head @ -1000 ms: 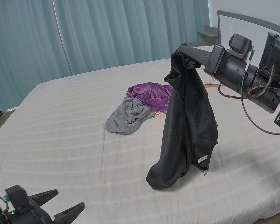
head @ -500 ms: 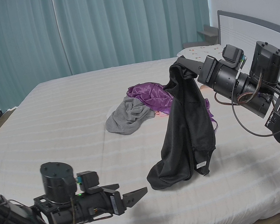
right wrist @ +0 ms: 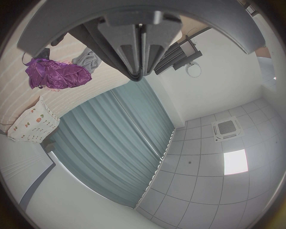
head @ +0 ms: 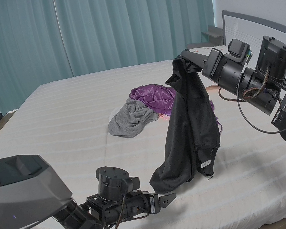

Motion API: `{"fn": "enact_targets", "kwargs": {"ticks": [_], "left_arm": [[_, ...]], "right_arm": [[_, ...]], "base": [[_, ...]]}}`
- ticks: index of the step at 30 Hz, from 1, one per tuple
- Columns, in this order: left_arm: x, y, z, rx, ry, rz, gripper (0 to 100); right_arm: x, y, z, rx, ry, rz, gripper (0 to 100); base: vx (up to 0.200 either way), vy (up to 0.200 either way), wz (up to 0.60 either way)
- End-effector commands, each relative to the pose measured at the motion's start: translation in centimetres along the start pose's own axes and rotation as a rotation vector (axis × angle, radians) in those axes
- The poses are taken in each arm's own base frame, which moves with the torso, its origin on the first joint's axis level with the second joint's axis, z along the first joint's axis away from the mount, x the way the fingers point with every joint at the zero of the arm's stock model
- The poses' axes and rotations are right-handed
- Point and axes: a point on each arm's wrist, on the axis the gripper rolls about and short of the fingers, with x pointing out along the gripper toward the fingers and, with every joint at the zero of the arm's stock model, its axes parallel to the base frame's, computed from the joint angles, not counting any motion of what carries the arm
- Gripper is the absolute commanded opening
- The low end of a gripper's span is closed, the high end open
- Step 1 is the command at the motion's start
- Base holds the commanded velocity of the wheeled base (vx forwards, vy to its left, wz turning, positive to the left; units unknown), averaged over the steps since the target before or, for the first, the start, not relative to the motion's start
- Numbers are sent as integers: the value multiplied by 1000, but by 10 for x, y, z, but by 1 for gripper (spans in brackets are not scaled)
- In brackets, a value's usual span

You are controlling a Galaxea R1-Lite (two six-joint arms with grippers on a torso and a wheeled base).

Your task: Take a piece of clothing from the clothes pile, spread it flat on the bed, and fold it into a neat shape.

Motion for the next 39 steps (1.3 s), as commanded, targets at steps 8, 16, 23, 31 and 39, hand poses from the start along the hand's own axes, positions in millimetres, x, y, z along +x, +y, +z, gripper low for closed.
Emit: {"fn": "enact_targets", "kwargs": {"ticks": [8,16,23,31,39], "left_arm": [[73,23,-14,3,-87,122,0],[79,41,-9,-48,-135,178,0],[31,44,22,-150,-242,220,0],[-47,45,57,-180,-368,247,0],[-107,36,61,-219,-237,219,0]], "right_arm": [[-4,1,4,0,-8,0,0],[-3,-2,2,-1,-6,-9,0],[-4,-15,9,-12,-25,-46,0],[-7,-27,19,-26,-56,-80,0],[-8,-28,15,-18,-43,-85,0]], "base": [[0,0,0],[0,0,0],[0,0,0],[0,0,0],[0,0,0]]}}
